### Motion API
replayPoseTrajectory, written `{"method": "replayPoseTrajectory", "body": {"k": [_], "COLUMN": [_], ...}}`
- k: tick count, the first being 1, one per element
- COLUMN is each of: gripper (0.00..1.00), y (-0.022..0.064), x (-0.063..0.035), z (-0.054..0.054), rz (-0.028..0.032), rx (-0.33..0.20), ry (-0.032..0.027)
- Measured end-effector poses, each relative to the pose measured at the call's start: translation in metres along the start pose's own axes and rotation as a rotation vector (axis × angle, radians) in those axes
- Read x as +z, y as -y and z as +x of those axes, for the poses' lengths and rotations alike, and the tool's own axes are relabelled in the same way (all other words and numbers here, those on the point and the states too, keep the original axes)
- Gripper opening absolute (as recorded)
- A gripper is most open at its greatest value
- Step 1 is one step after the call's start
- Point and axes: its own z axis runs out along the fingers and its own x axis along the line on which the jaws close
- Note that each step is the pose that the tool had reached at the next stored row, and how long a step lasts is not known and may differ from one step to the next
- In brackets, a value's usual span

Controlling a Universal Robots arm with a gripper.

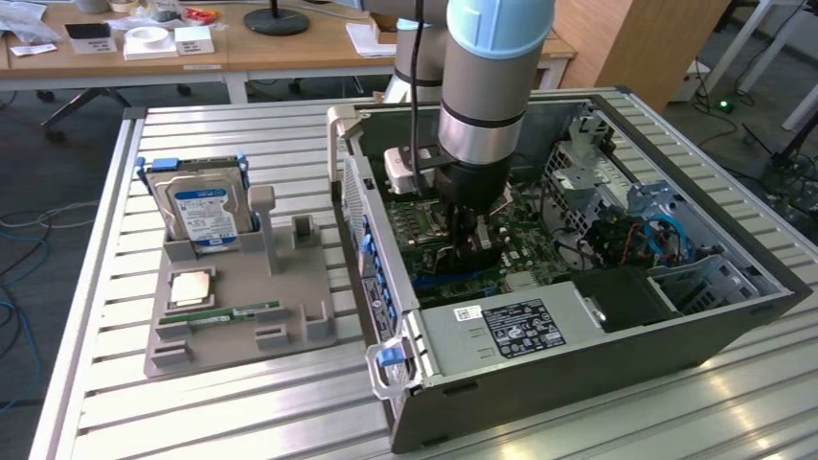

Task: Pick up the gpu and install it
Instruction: 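Insert the gpu into the slot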

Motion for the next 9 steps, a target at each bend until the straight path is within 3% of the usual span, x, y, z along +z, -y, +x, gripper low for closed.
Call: {"method": "replayPoseTrajectory", "body": {"k": [9], "gripper": [0.26], "y": [0.0001], "x": [0.0000], "z": [0.0000], "rz": [0.0000], "rx": [0.000], "ry": [0.0000]}}
